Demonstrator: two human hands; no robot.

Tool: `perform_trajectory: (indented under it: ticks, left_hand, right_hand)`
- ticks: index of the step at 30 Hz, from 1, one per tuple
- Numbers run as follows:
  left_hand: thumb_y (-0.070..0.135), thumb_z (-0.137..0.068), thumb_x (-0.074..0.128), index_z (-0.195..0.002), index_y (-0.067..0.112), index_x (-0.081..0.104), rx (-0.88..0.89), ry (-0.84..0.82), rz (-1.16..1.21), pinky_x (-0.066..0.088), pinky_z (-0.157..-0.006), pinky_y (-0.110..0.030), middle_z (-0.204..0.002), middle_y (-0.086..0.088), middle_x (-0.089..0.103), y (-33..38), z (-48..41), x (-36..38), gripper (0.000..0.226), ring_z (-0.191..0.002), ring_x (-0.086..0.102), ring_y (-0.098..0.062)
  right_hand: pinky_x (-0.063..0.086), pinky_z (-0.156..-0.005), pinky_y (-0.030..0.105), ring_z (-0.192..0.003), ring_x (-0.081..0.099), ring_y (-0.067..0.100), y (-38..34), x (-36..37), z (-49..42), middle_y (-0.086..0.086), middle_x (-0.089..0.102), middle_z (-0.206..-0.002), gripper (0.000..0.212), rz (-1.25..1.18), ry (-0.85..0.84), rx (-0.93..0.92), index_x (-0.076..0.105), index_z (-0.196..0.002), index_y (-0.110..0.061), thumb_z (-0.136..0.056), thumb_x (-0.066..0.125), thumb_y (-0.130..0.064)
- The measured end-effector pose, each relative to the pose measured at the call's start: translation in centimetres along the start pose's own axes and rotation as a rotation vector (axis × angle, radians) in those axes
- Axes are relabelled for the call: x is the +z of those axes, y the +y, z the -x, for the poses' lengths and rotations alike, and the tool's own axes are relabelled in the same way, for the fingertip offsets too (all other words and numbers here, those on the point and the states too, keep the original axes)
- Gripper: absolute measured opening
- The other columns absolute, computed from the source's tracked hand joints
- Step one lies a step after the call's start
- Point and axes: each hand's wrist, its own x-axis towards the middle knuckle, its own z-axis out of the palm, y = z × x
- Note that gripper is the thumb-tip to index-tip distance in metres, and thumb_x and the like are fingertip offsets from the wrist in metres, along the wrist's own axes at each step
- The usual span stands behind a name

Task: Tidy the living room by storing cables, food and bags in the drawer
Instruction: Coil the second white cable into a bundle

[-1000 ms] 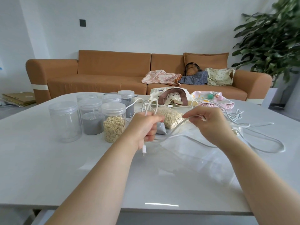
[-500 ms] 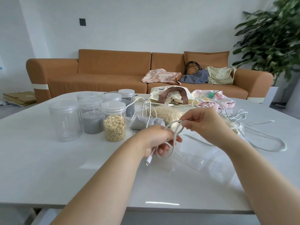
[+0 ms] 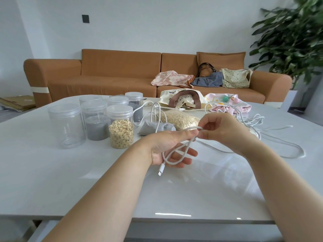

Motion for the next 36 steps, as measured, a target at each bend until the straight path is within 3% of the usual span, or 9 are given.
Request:
perform_trajectory:
  ticks: [4,7,11,14,16,21,25,28,36]
  left_hand:
    - [0.040,-0.085,0.062,-0.106,0.015,0.057,-0.012,0.025,-0.088,0.042,-0.040,-0.016,-0.062,0.001,0.063,-0.3,-0.4,0.3,0.033,-0.039,0.050,-0.008]
    - [0.022,-0.088,0.065,-0.091,0.017,0.055,-0.025,0.009,-0.172,0.029,-0.037,-0.011,-0.047,0.006,0.045,-0.6,-0.6,0.4,0.011,-0.033,0.034,-0.002]
    - [0.012,-0.090,0.060,-0.107,0.010,0.059,-0.024,0.004,-0.150,0.019,-0.035,-0.011,-0.041,0.009,0.033,-0.3,-0.6,0.0,0.017,-0.031,0.023,-0.001]
    - [0.010,-0.094,0.054,-0.096,0.008,0.064,-0.016,-0.004,-0.075,0.018,-0.035,-0.012,-0.043,0.009,0.031,-0.2,-0.4,-0.3,0.010,-0.030,0.022,0.000]
    - [0.009,-0.095,0.051,-0.093,0.009,0.064,-0.017,-0.002,-0.023,0.021,-0.034,-0.012,-0.043,0.009,0.033,-0.1,-0.5,-0.4,0.013,-0.030,0.024,0.000]
    - [0.011,-0.093,0.056,-0.105,0.014,0.061,-0.046,0.020,-0.042,0.031,-0.036,-0.011,-0.044,0.006,0.044,-0.4,-0.6,-0.1,0.014,-0.032,0.037,-0.002]
    - [0.019,-0.090,0.062,-0.118,0.011,0.058,-0.045,0.019,-0.126,0.036,-0.039,-0.013,-0.047,0.004,0.050,-0.6,-0.8,0.0,0.029,-0.035,0.044,-0.006]
    - [0.021,-0.091,0.061,-0.128,0.006,0.054,-0.054,-0.009,-0.177,0.038,-0.040,-0.013,-0.049,0.004,0.051,-0.6,-0.8,0.0,0.041,-0.036,0.045,-0.006]
    - [0.024,-0.092,0.059,-0.118,0.014,0.057,-0.059,-0.033,-0.168,0.034,-0.042,-0.012,-0.053,0.005,0.049,-0.5,-0.8,0.0,0.028,-0.036,0.041,-0.005]
  right_hand:
    - [0.033,-0.051,0.017,-0.052,0.042,0.008,0.0,0.5,0.0,-0.003,0.052,-0.053,0.025,0.064,0.047,-0.010,0.058,-0.061,-0.013,-0.068,0.078,0.001]
    - [0.031,-0.051,0.024,-0.053,0.037,0.014,0.1,0.5,-0.1,0.003,0.047,-0.054,0.030,0.062,0.037,0.003,0.055,-0.060,-0.014,-0.065,0.081,-0.001]
    - [0.041,-0.051,0.020,-0.051,0.049,0.013,0.4,-0.2,-0.2,0.004,0.059,-0.057,0.020,0.017,-0.042,0.020,0.064,-0.070,-0.011,-0.069,0.076,0.005]
    - [0.046,-0.059,0.019,-0.051,0.054,0.010,0.7,-0.9,0.0,0.000,0.066,-0.057,0.016,0.143,-0.056,0.077,0.067,-0.073,-0.012,-0.076,0.072,0.003]
    - [0.045,-0.057,0.013,-0.048,0.053,0.005,0.7,-1.1,0.2,-0.002,0.067,-0.056,0.016,0.228,0.023,0.109,0.067,-0.068,-0.014,-0.077,0.073,-0.003]
    - [0.036,-0.047,0.010,-0.042,0.047,-0.002,-0.5,-0.5,0.4,-0.008,0.060,-0.046,0.020,0.077,0.225,0.009,0.065,-0.061,-0.011,-0.074,0.074,0.001]
    - [0.037,-0.048,0.015,-0.044,0.046,0.005,-1.2,0.0,0.4,-0.004,0.061,-0.048,0.023,0.082,0.161,-0.023,0.067,-0.074,-0.020,-0.074,0.074,0.001]
    - [0.037,-0.047,0.009,-0.039,0.045,0.001,-1.4,0.4,0.5,-0.006,0.059,-0.045,0.028,0.101,0.107,-0.007,0.066,-0.069,-0.021,-0.074,0.072,0.006]
    - [0.038,-0.062,0.008,-0.058,0.051,-0.001,-1.2,0.0,0.3,-0.011,0.059,-0.058,0.035,0.303,0.089,-0.122,0.065,-0.064,-0.031,-0.072,0.076,0.001]
